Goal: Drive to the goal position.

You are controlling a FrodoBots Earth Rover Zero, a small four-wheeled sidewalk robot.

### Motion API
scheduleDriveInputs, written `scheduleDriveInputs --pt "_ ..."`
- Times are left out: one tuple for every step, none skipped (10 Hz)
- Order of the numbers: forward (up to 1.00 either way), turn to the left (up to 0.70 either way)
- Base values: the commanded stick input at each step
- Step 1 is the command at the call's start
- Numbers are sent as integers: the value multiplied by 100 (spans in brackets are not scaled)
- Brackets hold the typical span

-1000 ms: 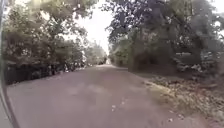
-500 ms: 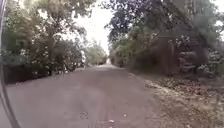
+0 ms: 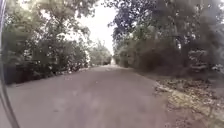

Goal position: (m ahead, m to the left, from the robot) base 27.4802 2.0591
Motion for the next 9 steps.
scheduleDriveInputs --pt "70 0" --pt "70 0" --pt "70 0" --pt "70 0" --pt "70 0" --pt "70 0" --pt "70 0" --pt "70 0" --pt "70 0"
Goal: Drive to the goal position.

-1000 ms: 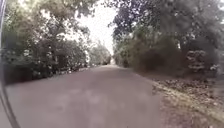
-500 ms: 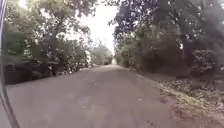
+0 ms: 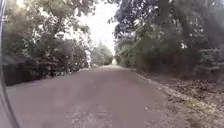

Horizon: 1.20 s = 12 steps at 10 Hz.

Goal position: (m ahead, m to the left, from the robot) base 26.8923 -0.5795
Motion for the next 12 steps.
scheduleDriveInputs --pt "70 0" --pt "70 0" --pt "70 0" --pt "70 0" --pt "70 0" --pt "70 0" --pt "70 0" --pt "70 0" --pt "70 0" --pt "70 0" --pt "70 0" --pt "70 0"
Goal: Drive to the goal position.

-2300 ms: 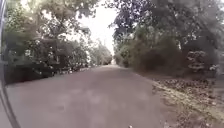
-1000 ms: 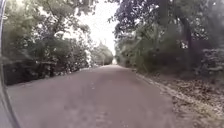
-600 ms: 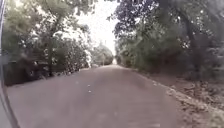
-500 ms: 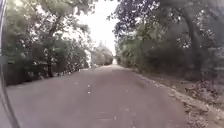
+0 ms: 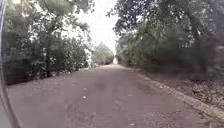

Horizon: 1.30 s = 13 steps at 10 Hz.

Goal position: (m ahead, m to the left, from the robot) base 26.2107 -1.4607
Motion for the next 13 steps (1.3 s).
scheduleDriveInputs --pt "70 0" --pt "70 0" --pt "70 0" --pt "70 0" --pt "70 0" --pt "70 0" --pt "70 0" --pt "70 0" --pt "70 0" --pt "70 0" --pt "70 0" --pt "70 0" --pt "70 0"
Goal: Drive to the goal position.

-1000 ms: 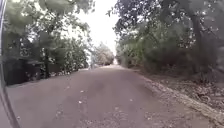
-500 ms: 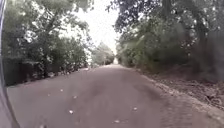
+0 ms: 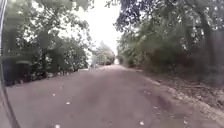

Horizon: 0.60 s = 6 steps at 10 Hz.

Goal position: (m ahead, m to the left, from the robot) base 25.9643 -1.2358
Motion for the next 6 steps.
scheduleDriveInputs --pt "70 0" --pt "70 0" --pt "70 0" --pt "70 0" --pt "70 0" --pt "70 0"
